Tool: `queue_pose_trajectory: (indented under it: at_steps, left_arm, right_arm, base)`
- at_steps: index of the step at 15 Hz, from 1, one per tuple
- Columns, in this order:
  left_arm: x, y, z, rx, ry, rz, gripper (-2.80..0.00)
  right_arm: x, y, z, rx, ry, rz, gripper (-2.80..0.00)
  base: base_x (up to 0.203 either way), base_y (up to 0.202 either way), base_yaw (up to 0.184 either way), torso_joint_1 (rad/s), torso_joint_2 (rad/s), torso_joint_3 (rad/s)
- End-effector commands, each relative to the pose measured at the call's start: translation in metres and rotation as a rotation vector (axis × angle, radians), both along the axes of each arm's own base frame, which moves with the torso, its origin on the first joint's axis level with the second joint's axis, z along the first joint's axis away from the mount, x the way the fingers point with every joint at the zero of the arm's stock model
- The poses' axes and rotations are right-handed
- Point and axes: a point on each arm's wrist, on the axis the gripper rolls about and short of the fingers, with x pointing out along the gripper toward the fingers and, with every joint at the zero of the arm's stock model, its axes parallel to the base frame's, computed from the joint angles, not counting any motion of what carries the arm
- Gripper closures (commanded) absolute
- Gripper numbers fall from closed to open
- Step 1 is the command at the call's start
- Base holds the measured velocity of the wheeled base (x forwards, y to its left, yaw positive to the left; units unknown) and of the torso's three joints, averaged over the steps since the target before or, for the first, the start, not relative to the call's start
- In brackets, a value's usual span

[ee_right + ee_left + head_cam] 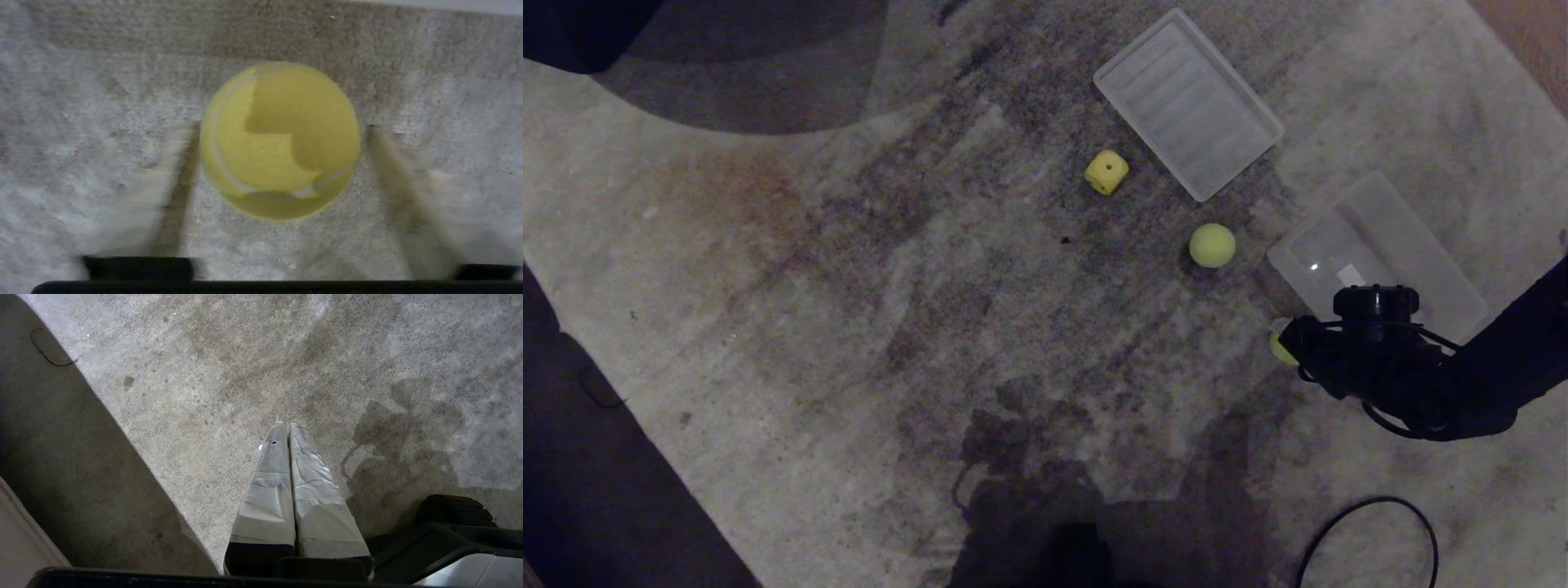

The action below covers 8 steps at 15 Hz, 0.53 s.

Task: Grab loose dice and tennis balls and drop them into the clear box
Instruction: Pick up the ball on the floor

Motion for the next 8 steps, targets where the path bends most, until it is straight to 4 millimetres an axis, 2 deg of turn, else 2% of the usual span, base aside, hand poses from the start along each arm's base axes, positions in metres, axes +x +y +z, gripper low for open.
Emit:
queue_pose_trajectory:
  at_steps: [1, 4, 8]
  left_arm:
    - [0.000, 0.000, 0.000, -0.001, 0.003, 0.001, 0.00]
    - [0.000, 0.000, 0.000, -0.001, 0.003, 0.000, 0.00]
    - [0.000, 0.000, 0.000, -0.001, 0.003, 0.000, 0.00]
  right_arm:
    - [0.001, 0.002, -0.002, -0.003, 0.002, 0.007, 0.00]
    - [-0.003, 0.003, 0.009, -0.038, -0.020, 0.027, 0.00]
    - [-0.030, 0.003, 0.054, -0.061, -0.115, 0.047, 0.00]
  base:
    - [0.000, 0.000, 0.000, 0.000, 0.00, 0.000]
    - [0.000, 0.000, 0.000, 0.000, 0.00, 0.000]
    - [0.000, 0.000, 0.000, 0.000, 0.00, 0.000]
